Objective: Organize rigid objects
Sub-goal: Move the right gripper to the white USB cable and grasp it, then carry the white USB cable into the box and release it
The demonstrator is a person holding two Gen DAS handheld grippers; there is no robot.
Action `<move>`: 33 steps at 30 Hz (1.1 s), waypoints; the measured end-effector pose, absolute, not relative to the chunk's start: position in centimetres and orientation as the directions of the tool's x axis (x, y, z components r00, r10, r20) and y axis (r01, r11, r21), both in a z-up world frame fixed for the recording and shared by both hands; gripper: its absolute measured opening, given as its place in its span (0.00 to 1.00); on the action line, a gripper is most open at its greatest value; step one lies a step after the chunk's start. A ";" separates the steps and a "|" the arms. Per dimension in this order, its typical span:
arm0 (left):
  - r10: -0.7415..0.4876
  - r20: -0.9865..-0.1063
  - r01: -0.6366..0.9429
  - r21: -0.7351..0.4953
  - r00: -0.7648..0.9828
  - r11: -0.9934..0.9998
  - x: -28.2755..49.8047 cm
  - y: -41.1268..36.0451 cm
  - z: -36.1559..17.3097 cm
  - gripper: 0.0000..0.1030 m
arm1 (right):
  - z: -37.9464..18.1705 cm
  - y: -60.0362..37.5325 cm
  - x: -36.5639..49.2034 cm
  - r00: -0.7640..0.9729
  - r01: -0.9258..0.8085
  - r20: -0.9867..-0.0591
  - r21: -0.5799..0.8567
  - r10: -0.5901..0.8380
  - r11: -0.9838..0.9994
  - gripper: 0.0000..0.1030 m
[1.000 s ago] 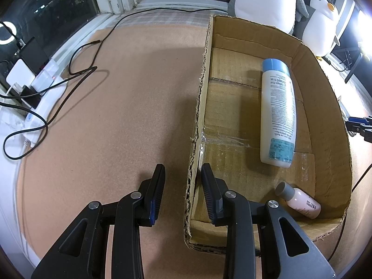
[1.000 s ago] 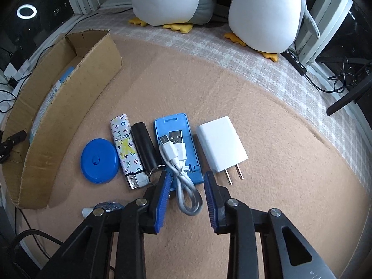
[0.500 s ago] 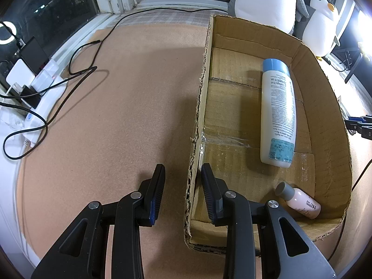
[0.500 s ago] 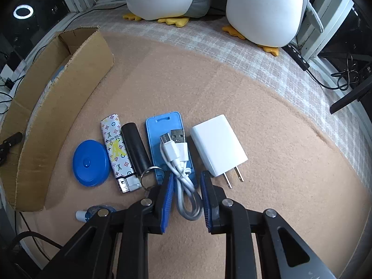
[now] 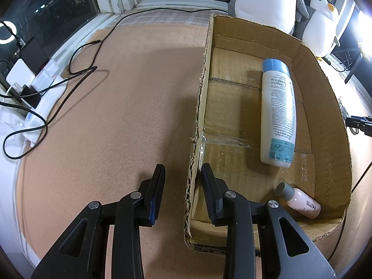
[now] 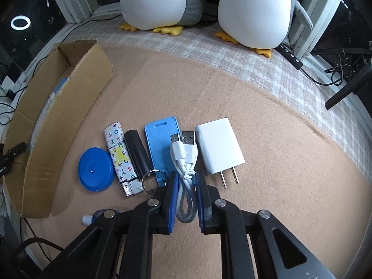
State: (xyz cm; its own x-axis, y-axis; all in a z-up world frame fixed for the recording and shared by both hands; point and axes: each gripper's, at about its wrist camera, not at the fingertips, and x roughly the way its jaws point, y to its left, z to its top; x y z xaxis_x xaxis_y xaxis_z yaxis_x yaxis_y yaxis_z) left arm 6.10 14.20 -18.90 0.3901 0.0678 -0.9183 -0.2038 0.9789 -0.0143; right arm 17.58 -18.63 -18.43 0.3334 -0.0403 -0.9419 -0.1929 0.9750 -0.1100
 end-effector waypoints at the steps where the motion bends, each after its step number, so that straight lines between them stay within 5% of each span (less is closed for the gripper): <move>1: 0.068 -0.918 -0.204 -0.015 0.390 0.979 6.1 14.2 -18.9 0.30 | -18.2 -18.6 17.4 0.339 -0.194 -0.940 -0.108 -0.036 0.975 0.13; 20: 0.076 -0.915 -0.196 -0.003 0.396 0.981 6.0 13.8 -18.8 0.30 | -12.0 -8.0 12.7 0.437 -0.330 -0.886 -0.001 0.152 0.944 0.13; 33: 0.079 -0.914 -0.199 -0.002 0.397 0.980 6.0 13.7 -18.7 0.30 | -13.8 -0.6 11.5 0.386 -0.431 -0.897 0.030 0.215 0.902 0.13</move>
